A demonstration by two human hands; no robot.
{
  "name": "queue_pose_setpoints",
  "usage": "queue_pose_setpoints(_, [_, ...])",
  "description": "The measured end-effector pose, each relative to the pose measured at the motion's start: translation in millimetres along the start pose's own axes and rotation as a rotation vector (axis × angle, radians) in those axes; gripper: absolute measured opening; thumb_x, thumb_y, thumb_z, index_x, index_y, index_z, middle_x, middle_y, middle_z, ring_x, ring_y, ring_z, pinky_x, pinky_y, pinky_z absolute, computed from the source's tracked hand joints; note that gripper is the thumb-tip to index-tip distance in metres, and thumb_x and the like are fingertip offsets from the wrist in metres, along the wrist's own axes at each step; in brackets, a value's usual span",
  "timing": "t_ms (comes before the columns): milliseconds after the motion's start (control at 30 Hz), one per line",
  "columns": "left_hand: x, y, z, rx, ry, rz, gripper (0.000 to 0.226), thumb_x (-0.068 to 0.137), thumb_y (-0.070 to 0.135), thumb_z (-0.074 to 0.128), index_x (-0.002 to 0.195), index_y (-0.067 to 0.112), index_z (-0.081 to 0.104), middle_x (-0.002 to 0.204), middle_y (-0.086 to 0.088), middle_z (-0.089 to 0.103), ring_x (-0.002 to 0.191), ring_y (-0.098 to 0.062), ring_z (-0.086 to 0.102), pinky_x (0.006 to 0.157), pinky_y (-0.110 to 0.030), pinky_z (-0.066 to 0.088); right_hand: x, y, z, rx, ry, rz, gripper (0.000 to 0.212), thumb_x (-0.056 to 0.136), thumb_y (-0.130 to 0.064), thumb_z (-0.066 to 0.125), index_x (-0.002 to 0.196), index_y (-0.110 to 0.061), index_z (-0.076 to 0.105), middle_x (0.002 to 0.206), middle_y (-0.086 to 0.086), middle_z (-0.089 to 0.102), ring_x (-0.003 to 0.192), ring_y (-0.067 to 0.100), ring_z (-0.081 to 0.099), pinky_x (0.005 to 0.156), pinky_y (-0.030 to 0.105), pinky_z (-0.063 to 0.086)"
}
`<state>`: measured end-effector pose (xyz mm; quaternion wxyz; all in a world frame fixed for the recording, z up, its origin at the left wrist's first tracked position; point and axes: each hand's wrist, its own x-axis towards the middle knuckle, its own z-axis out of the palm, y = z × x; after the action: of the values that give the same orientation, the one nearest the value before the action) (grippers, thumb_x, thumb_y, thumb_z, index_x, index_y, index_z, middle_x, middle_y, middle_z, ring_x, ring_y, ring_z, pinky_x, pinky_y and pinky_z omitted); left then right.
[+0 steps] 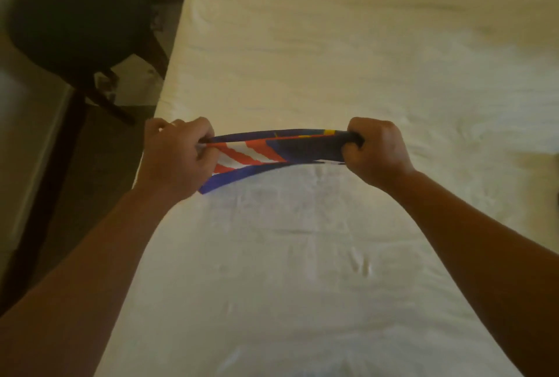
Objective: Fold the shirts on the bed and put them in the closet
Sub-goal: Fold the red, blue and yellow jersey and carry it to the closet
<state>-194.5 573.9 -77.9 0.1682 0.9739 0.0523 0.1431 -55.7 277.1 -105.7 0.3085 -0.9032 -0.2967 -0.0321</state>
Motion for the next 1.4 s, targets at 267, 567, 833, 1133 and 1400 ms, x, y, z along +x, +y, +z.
queue_pose_setpoints(267, [-136.5,19.5,59.9,0.279,-0.097,0.088,0.018,0.087,0.019,0.050,0.091,0.010,0.065,0.093,-0.013,0.064,0.070,-0.036,0.060,0.076,-0.044,0.040,-108.6,34.3,33.7,-0.183,-0.041,-0.224,0.007,0.072,-0.013,0.049,0.068,-0.011,0.054,0.067,0.010,0.053,0.057,0.035,0.051,0.056,0.034,0.034])
queue_pose_setpoints(567, [-241.8,24.9,127.8,0.279,-0.362,0.316,0.011,0.086,0.010,0.056,0.085,0.015,0.066,0.082,-0.008,0.061,0.077,-0.035,0.060,0.078,-0.046,0.045,-243.4,68.9,70.7,-0.334,-0.394,-0.196,0.021,0.079,-0.020,0.052,0.082,-0.011,0.070,0.088,0.009,0.064,0.079,0.036,0.060,0.065,0.040,0.046])
queue_pose_setpoints(833, [-188.9,32.8,120.5,0.019,-0.214,-0.414,0.038,0.090,0.050,0.060,0.099,0.013,0.066,0.096,-0.009,0.063,0.088,-0.029,0.057,0.080,-0.040,0.042,-205.1,56.3,74.0,-0.012,-0.183,0.379,0.027,0.092,-0.028,0.054,0.078,-0.009,0.067,0.081,0.009,0.060,0.080,0.029,0.053,0.068,0.035,0.040])
queue_pose_setpoints(1133, [-117.7,10.4,129.5,-1.019,0.022,-1.618,0.068,0.054,0.028,0.090,0.112,0.004,0.067,0.106,-0.018,0.073,0.092,-0.031,0.075,0.077,-0.045,0.063,-135.3,66.1,99.7,0.436,-0.107,1.236,0.039,0.074,-0.036,0.074,0.107,-0.017,0.064,0.101,0.006,0.070,0.093,0.026,0.070,0.087,0.051,0.059])
queue_pose_setpoints(1400, [-108.9,8.1,130.4,-0.942,-0.336,-1.421,0.023,0.083,0.022,0.078,0.105,0.013,0.075,0.100,-0.013,0.076,0.093,-0.034,0.072,0.085,-0.044,0.060,-119.8,58.7,98.3,0.462,-0.265,1.190,0.021,0.080,-0.012,0.075,0.098,0.000,0.073,0.081,0.013,0.066,0.075,0.029,0.063,0.082,0.055,0.058])
